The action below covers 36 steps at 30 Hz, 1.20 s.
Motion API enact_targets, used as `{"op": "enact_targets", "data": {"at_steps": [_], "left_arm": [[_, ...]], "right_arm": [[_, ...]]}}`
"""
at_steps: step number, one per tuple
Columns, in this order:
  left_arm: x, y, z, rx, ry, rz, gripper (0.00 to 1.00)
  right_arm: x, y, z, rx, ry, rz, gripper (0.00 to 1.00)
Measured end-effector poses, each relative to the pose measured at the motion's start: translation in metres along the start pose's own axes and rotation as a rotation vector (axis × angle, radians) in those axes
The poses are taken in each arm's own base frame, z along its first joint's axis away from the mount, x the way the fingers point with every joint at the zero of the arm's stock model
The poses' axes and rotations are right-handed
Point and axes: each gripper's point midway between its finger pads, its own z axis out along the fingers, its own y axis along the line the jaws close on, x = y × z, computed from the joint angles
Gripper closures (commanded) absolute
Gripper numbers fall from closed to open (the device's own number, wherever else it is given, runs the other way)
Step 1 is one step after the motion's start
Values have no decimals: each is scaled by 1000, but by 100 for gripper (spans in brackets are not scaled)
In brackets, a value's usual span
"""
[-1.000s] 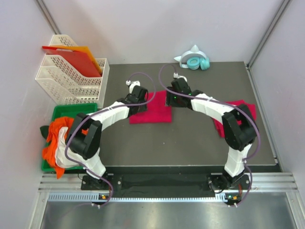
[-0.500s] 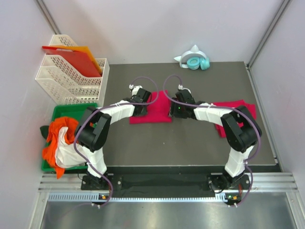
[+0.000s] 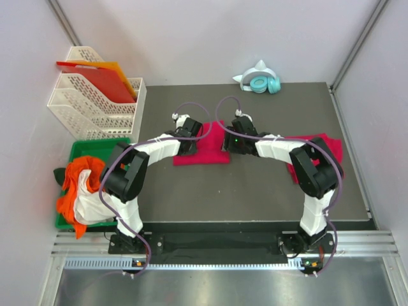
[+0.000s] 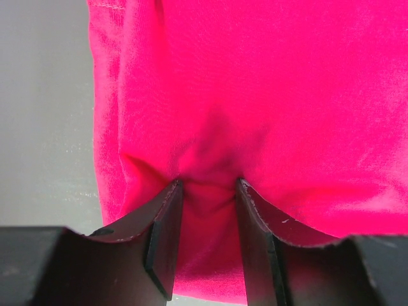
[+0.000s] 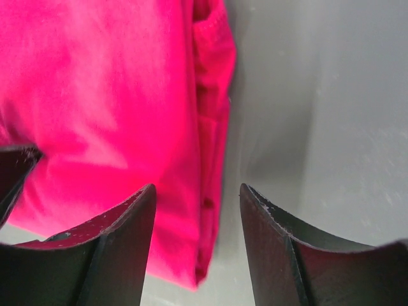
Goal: Fold and stack the t-shirts
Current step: Put the neatly folded tshirt into the corner of the board with the right arm
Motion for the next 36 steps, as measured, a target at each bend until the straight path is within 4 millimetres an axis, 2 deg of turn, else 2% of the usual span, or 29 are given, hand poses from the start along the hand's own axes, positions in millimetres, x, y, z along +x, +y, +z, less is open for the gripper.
{"op": "enact_targets", "data": {"at_steps": [3, 9, 12, 13, 18, 19, 20, 27, 33, 36], "left_arm": [[0, 0, 0, 0, 1, -3, 57], [0, 0, 0, -1, 0, -4, 57], [0, 0, 0, -1, 1, -3, 57], [0, 0, 0, 0, 0, -4, 58], [0, 0, 0, -3, -1, -5, 58], [0, 0, 0, -3, -1, -5, 58], [0, 0, 0, -3, -2, -5, 58], [0, 0, 0, -4, -3, -10, 58], [1, -7, -4, 48, -10, -24, 46], [3, -10, -15, 95, -4, -27, 45]], "right_arm": [[-1, 3, 14, -9, -3, 7, 46], [-10, 12, 26, -43, -38, 23, 47], [-12, 15, 30, -57, -49, 35, 53], [-12, 15, 31, -60, -51, 37, 60], [-9, 14, 34, -52, -45, 32, 85], [-7, 12, 34, -43, -39, 33, 95], [-7, 12, 34, -40, -38, 30, 100], [-6, 7, 31, 0, -47, 23, 100], [-4, -3, 2, 108, -40, -61, 100], [-24, -5, -17, 165, -66, -108, 100]]}}
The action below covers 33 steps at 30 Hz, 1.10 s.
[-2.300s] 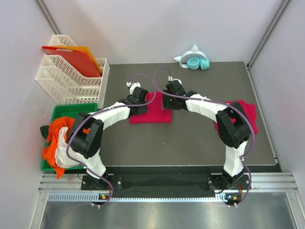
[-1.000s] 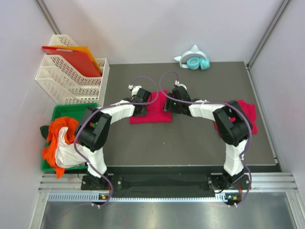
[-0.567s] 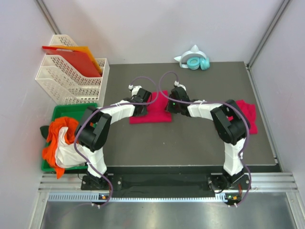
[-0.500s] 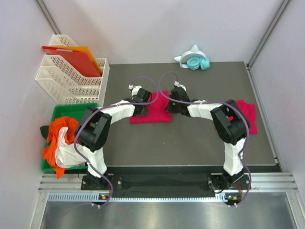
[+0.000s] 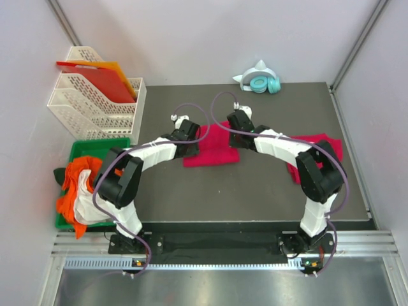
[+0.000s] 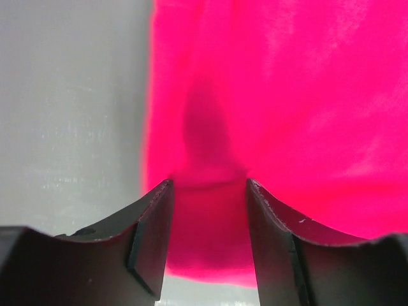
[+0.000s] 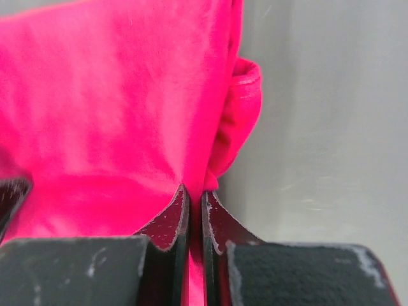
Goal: Fold and stack the t-shirts
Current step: Put the neatly folded tshirt into the corner of the board with the right arm
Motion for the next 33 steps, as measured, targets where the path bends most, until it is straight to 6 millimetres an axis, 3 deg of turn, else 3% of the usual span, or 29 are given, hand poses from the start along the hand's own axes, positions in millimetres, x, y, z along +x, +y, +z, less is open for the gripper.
{"op": "enact_targets", "data": {"at_steps": [5, 12, 17, 22, 28, 33], "left_arm": [[-12, -9, -19, 57, -21, -15, 46], [-37, -14, -56, 115, -88, -42, 46], [-36, -7, -72, 124, -105, -53, 47], [-18, 2, -71, 110, -66, -62, 48], [0, 6, -67, 112, -16, -66, 49], [6, 4, -67, 127, 5, -69, 50]], "right_arm": [[-35, -9, -24, 64, -69, -33, 100], [-48, -31, -53, 160, -102, -72, 100], [-67, -53, -88, 219, -157, -72, 100], [-94, -100, -125, 335, -230, -30, 100], [-105, -168, -153, 532, -221, 7, 100], [-109, -197, -169, 618, -214, 20, 100]]}}
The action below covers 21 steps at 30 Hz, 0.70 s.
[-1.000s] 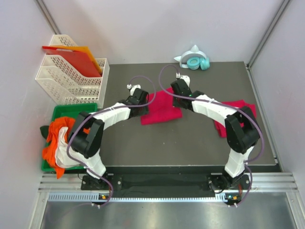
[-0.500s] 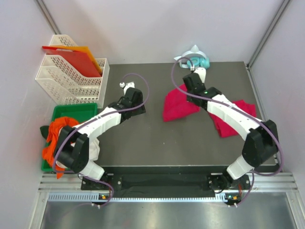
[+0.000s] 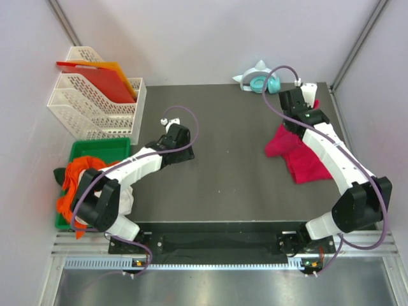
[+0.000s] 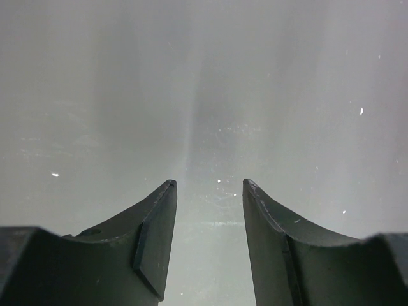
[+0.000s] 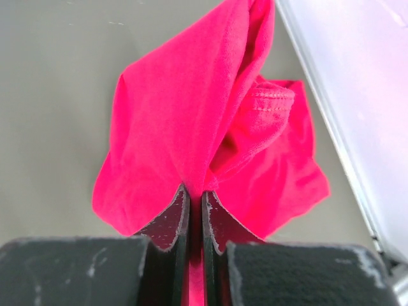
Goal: Fold and stack the t-shirts
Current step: Put the neatly folded tshirt into the corner of the board with the right arm
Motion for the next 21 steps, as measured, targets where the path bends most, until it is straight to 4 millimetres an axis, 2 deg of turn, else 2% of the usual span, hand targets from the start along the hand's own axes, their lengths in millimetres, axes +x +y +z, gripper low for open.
{"op": "enact_targets", "data": {"at_steps": [12, 17, 21], "left_arm": [[17, -12, -2, 55, 49, 21, 51], [21, -16, -3, 74, 62, 27, 51], [23, -19, -4, 85, 71, 34, 51]], "right_arm": [[-10, -25, -27, 16, 1, -58, 100], [-1, -44, -25, 87, 35, -80, 100], [16, -65, -12, 161, 89, -66, 100]]}}
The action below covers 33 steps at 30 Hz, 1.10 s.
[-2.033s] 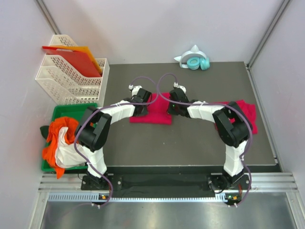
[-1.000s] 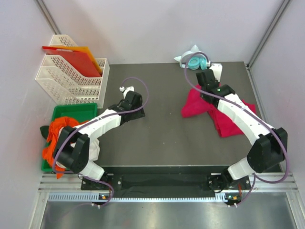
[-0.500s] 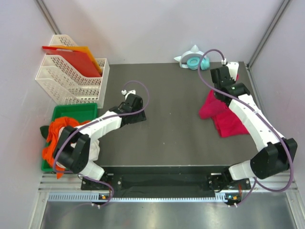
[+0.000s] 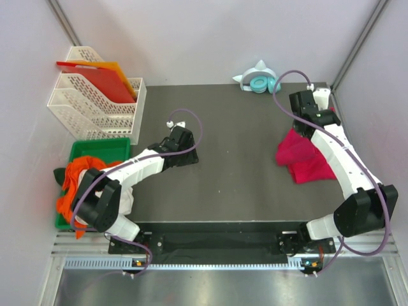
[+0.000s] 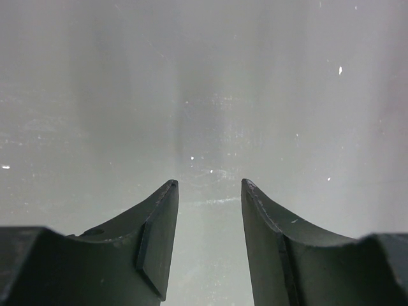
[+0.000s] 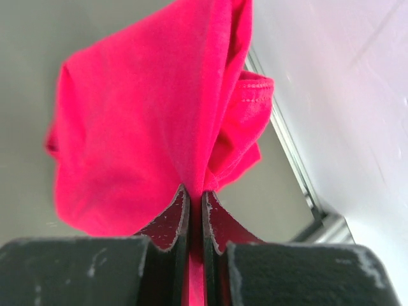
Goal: Fold and stack the t-shirts
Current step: Put the neatly folded tshirt into the corner of the board with the right arm
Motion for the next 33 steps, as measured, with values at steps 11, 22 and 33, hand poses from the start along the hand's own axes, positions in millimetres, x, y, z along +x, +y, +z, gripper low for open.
{"op": "enact_targets", "data": {"at_steps": [11, 22, 33], "left_arm": [[8, -9, -2, 40, 29, 10, 52], [29, -26, -11, 91, 68, 48, 52], [30, -27, -15, 91, 67, 57, 52]], "right_arm": [[36, -23, 48, 141, 167, 3, 100], [70, -32, 103, 261, 341, 4, 100], [96, -28, 136, 277, 453, 75, 100]]}}
